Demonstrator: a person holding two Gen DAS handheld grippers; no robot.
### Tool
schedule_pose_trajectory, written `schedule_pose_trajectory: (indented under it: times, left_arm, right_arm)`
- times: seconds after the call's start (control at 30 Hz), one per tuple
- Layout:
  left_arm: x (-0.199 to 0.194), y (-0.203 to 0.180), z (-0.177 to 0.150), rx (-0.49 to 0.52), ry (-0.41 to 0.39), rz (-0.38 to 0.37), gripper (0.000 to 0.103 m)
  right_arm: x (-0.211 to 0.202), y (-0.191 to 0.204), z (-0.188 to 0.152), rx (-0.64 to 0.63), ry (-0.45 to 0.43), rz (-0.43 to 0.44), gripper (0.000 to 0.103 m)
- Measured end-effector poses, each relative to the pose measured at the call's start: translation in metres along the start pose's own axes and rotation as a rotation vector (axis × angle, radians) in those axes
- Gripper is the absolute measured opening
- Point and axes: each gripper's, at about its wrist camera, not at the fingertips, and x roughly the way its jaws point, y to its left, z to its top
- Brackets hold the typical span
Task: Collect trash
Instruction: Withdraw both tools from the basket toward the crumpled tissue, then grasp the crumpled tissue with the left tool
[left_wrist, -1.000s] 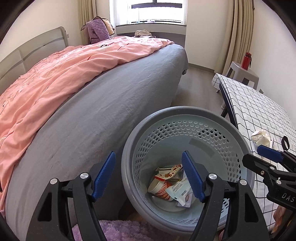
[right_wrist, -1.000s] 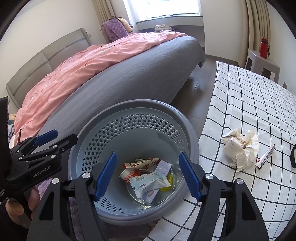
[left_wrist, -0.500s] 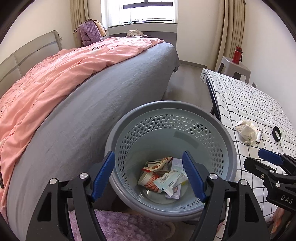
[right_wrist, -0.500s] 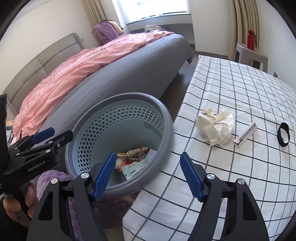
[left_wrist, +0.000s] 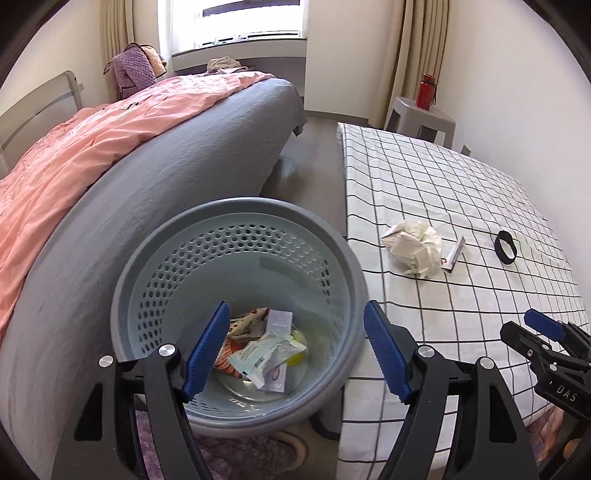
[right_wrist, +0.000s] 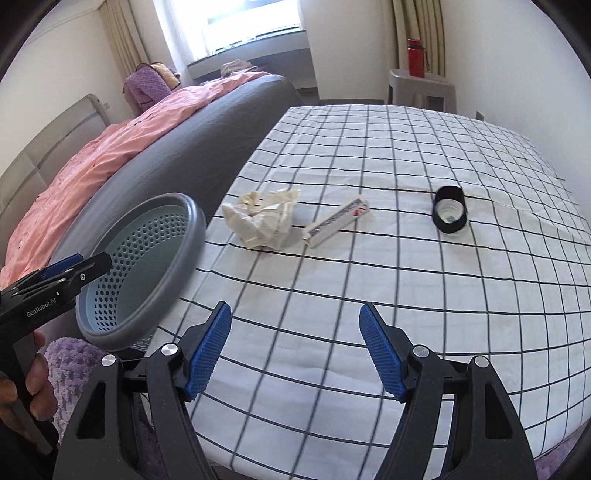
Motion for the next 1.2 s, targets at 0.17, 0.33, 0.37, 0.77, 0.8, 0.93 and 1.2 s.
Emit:
schedule_pose_trajectory:
  times: [0.17, 0.33, 0.37, 0.77, 0.8, 0.93, 1.2]
  left_arm:
    - [0.009, -0.042, 0.008, 0.047, 0.010, -0.014, 0.072]
    - [0.024, -0.080, 0.020, 0.080, 0.030, -0.026, 0.072]
    - [0.027, -0.086, 0.023, 0.082, 0.038, -0.031, 0.072]
    - [0.077, -0.130, 0.049, 0.095, 0.135, -0.056, 0.075]
    - [0.082, -0.132, 0.050, 0.098, 0.140, -0.050, 0.075]
    - [0.096, -0.137, 0.053, 0.108, 0.152, -0.030, 0.075]
    - [0.122, -0.142, 0.057, 0.125, 0.177, 0.004, 0.075]
  right_arm:
    - [-0.004, -0.038, -0.004, 0.035, -0.001, -0.027, 0.070]
    - [-0.004, -0.065, 0.000, 0.050, -0.008, -0.031, 0.070]
    - [-0.003, -0.070, 0.002, 0.052, -0.011, -0.030, 0.070]
    - [0.009, -0.117, 0.018, 0.120, -0.043, 0.003, 0.077]
    - [0.010, -0.120, 0.017, 0.128, -0.040, 0.007, 0.077]
    - [0.014, -0.127, 0.015, 0.147, -0.032, 0.022, 0.077]
    - [0.019, -0.129, 0.013, 0.154, -0.023, 0.060, 0.077]
